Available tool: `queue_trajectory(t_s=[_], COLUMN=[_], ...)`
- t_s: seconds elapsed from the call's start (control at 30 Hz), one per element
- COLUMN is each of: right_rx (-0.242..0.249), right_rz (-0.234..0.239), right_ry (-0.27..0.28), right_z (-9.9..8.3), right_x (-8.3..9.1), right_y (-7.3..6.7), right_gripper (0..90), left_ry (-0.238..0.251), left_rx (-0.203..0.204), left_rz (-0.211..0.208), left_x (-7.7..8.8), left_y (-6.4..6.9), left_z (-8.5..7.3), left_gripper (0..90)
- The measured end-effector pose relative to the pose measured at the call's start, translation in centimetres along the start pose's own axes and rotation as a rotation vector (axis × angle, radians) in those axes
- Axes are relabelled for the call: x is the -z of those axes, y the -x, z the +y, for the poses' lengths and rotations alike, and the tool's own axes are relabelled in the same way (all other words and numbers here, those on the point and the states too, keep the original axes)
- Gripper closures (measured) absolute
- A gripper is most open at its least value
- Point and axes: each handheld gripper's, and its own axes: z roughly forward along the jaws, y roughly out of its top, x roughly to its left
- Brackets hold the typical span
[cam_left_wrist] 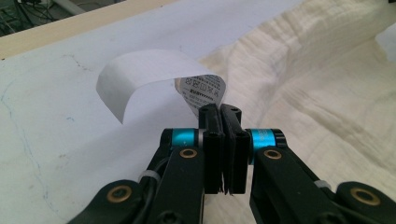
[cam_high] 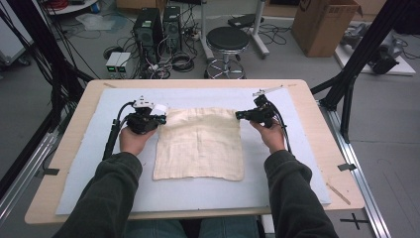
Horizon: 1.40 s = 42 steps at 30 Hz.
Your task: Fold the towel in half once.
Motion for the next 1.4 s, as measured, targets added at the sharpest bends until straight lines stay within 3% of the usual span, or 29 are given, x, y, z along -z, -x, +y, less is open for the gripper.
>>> queue_trajectory(t_s=[0.23, 0.6, 0.87, 1.27, 1.4], right_rx=[0.037, 0.070, 0.096, 0.117, 0.118], right_rz=[0.020, 0.042, 0.063, 0.077, 0.076], right_ry=[0.009, 0.015, -0.007, -0.085, -0.095], right_z=[-0.2, -1.8, -2.4, -2.8, -2.9], right_x=[0.7, 1.8, 2.5, 2.8, 3.1], right_y=[-1.0, -2.5, -3.9, -5.6, -6.1], right_gripper=[87.8, 87.8, 87.8, 87.8, 87.8], left_ry=[0.037, 0.052, 0.042, 0.024, 0.009], left_rx=[-0.002, -0.032, -0.065, -0.096, -0.130], left_rz=[-0.012, -0.031, -0.045, -0.067, -0.064], left_x=[1.3, 2.9, 4.0, 5.1, 5.5], left_y=[0.5, 1.8, 2.9, 3.9, 4.4], left_z=[-0.8, -2.4, -3.5, -4.9, -5.4], left_gripper=[87.5, 87.5, 87.5, 87.5, 87.5])
